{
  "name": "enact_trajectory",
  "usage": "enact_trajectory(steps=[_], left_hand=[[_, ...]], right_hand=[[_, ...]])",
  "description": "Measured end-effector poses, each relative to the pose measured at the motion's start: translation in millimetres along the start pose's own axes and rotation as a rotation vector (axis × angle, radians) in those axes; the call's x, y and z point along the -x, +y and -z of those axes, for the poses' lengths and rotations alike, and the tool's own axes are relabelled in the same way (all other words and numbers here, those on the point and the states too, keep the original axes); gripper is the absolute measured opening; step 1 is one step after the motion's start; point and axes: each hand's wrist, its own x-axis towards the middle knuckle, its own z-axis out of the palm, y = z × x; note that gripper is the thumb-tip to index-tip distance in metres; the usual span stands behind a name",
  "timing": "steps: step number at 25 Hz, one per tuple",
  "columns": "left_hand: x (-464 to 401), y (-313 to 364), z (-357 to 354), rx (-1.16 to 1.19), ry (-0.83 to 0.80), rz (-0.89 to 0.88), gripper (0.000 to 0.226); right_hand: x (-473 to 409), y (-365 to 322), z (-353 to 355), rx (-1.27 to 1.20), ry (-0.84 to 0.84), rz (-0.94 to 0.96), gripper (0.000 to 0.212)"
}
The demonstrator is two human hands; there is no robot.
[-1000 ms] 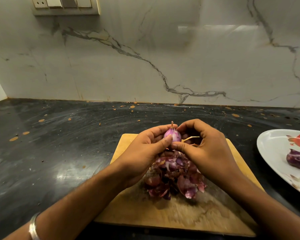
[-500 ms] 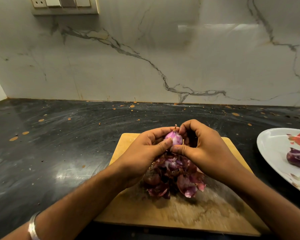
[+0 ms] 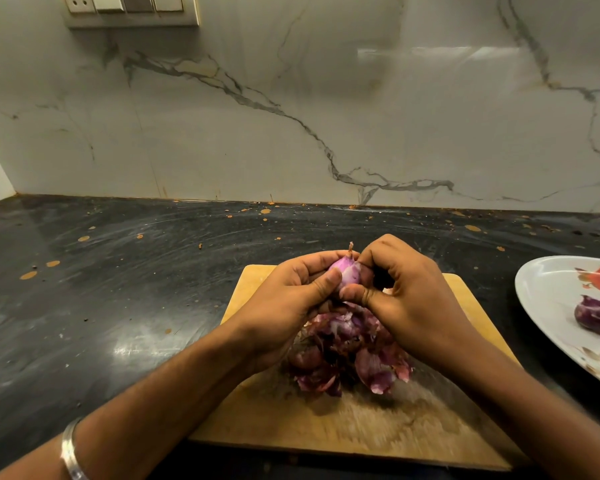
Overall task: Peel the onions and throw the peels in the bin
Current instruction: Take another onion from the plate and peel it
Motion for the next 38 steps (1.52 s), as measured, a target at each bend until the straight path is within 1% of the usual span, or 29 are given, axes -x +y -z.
enact_trajectory(steps=[3, 6, 7, 10, 14, 18, 20, 24, 29, 34, 36, 38], left_hand=[[0, -1, -1, 0.057, 0.003, 0.012, 0.037], [-1, 0, 0, 0.093, 0.017, 0.017, 0.036], [-1, 1, 0, 0.094, 0.016, 0.016, 0.037], [-1, 3, 1, 0.068, 0.011, 0.008, 0.039], [-1, 1, 1, 0.053, 0.045, 0.011, 0.039], [-1, 1, 1, 0.085, 0.061, 0.014, 0.039], [-2, 2, 1, 0.118, 0.061, 0.014, 0.039], [-1, 3, 2, 0.167, 0.029, 0.022, 0.037], [-2, 1, 3, 0.154, 0.051, 0.041, 0.038], [-2, 0, 3, 0.153, 0.036, 0.032, 0.037], [-3, 2, 4, 0.161, 0.034, 0.028, 0.038], [-3, 3, 4, 0.146, 0.033, 0.018, 0.039]], right_hand=[[-1, 0, 2, -0.072, 0.034, -0.029, 0.033], [0, -1, 3, -0.091, 0.003, -0.035, 0.047], [1, 0, 3, -0.066, 0.013, -0.019, 0.046], [1, 1, 2, 0.006, 0.054, 0.036, 0.037], [2, 4, -1, 0.009, 0.08, 0.059, 0.028], [3, 3, -5, 0.042, 0.117, 0.102, 0.024], [2, 2, -6, 0.035, 0.115, 0.105, 0.025], [4, -1, -7, 0.026, 0.097, 0.059, 0.041], [3, 4, -4, 0.052, 0.114, 0.095, 0.03], [2, 2, -5, -0.016, 0.079, 0.092, 0.025], [3, 1, -6, -0.032, 0.105, 0.097, 0.023], [3, -1, -5, -0.059, 0.138, 0.067, 0.026]])
